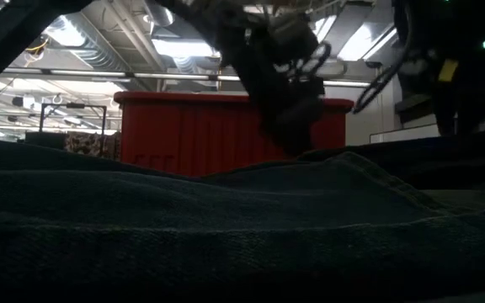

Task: Fold laundry
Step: Fold the dark blue pants

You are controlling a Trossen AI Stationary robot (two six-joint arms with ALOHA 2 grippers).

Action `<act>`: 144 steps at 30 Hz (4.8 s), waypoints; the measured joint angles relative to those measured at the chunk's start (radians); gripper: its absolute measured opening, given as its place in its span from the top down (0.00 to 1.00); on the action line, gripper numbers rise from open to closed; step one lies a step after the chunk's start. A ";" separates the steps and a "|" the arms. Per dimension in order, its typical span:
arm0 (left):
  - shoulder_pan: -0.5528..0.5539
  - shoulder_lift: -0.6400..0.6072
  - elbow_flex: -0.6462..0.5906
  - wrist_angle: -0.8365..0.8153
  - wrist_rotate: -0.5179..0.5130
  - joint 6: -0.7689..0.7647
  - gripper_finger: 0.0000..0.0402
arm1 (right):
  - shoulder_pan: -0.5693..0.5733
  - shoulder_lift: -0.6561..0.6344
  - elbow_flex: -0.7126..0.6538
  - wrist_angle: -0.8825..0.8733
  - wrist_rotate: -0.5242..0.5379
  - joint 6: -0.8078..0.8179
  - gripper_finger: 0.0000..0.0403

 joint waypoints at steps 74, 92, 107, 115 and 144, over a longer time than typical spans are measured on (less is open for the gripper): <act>-0.163 -0.080 -0.163 -0.059 0.106 -0.088 0.66 | -0.009 -0.018 -0.087 0.184 -0.280 -0.181 0.57; 0.007 -0.080 -0.028 -0.128 0.073 0.000 0.66 | -0.079 -0.066 -0.003 0.071 -0.037 -0.211 0.57; -0.157 -0.267 -0.026 -0.666 0.251 -0.351 0.66 | -0.081 -0.065 -0.003 0.337 -0.072 -0.333 0.57; -0.385 -0.267 -0.026 -0.800 0.219 -0.615 0.66 | -0.063 -0.065 -0.003 0.470 -0.149 -0.439 0.57; -1.101 -0.641 -0.576 -0.349 0.059 -2.013 0.66 | 0.135 -0.065 -0.003 0.662 -0.186 -0.438 0.57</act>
